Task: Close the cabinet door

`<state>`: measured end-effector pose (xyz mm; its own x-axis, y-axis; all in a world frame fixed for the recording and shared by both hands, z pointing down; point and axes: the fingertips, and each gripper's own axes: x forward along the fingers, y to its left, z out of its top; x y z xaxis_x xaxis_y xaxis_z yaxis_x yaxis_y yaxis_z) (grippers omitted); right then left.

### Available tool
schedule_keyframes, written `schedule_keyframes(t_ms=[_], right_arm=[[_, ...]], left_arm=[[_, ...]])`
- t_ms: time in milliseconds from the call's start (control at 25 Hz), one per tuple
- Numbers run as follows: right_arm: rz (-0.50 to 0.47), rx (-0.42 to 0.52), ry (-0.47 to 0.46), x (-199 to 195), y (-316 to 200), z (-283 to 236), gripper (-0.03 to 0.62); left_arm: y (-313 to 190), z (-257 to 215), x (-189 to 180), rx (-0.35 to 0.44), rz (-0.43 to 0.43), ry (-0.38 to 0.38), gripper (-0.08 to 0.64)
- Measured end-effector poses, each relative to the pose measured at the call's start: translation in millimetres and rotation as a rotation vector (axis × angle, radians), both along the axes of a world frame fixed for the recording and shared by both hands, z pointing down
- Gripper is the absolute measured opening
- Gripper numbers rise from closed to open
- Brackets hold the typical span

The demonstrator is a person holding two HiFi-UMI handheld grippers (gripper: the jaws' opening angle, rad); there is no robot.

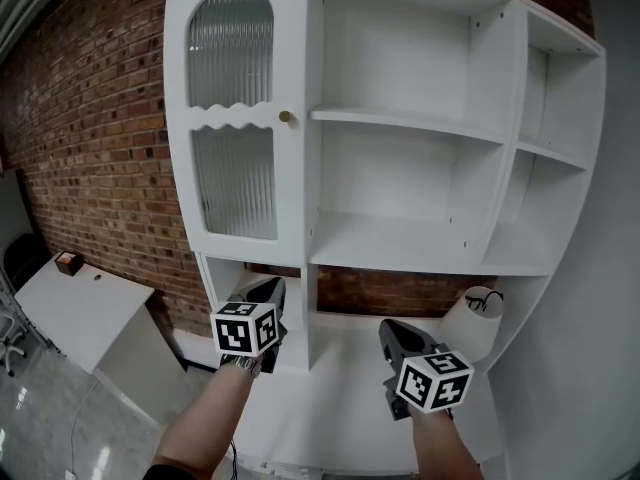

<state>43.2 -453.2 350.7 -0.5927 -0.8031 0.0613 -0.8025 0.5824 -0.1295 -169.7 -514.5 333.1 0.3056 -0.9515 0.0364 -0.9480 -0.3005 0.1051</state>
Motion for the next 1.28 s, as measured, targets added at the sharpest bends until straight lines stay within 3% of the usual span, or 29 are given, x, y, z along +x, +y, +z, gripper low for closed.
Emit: schedule_keyframes(t_ms=[800, 1280], right_arm=[[-0.277, -0.036, 0.027, -10, 82, 27, 0.026], [-0.260, -0.039, 0.020, -45, 148, 34, 0.026]], left_arm=[[172, 22, -4, -0.004, -0.253, 0.024, 0.008], [260, 29, -47, -0.002, -0.263, 0.028, 0.008]])
